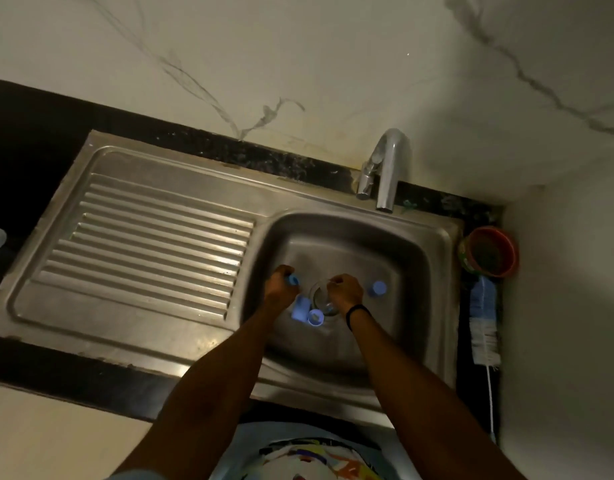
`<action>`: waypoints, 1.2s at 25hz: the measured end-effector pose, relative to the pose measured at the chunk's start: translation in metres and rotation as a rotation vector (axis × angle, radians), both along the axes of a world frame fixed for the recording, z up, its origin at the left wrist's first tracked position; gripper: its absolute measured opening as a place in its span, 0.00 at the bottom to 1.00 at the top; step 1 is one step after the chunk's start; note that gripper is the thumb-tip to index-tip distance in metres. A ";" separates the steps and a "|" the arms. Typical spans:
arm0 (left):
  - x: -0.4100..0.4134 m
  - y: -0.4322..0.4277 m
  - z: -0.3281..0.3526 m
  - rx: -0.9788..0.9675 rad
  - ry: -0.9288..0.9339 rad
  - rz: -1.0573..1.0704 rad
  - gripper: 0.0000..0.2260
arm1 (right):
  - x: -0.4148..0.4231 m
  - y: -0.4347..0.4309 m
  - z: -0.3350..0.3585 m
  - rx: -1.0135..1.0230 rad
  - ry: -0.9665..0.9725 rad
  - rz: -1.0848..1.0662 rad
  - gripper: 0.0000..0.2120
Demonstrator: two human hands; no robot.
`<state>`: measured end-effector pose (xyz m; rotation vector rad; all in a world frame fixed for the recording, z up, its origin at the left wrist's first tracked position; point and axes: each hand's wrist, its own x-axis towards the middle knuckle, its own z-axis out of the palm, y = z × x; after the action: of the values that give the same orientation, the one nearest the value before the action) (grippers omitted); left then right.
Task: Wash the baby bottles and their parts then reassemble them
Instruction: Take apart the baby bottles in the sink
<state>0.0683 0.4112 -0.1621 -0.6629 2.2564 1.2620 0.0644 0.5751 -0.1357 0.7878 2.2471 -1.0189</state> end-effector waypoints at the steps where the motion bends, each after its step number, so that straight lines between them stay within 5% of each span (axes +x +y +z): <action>1: -0.004 0.000 -0.007 0.017 -0.011 -0.009 0.23 | -0.007 -0.001 -0.003 0.010 -0.019 0.024 0.08; 13: -0.005 -0.004 -0.040 -0.125 -0.004 -0.200 0.25 | -0.041 -0.020 -0.026 -0.012 -0.056 -0.011 0.20; 22: 0.024 0.004 0.015 -0.063 0.125 -0.002 0.20 | 0.005 -0.026 0.011 -0.010 0.035 0.003 0.10; 30: 0.083 -0.021 0.063 -0.085 0.304 0.163 0.16 | 0.060 -0.061 0.026 -0.093 0.187 -0.032 0.14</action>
<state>0.1512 0.3899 -0.0988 -0.7408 2.5579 1.4337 0.1248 0.5143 -0.1094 0.7170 2.3290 -1.2490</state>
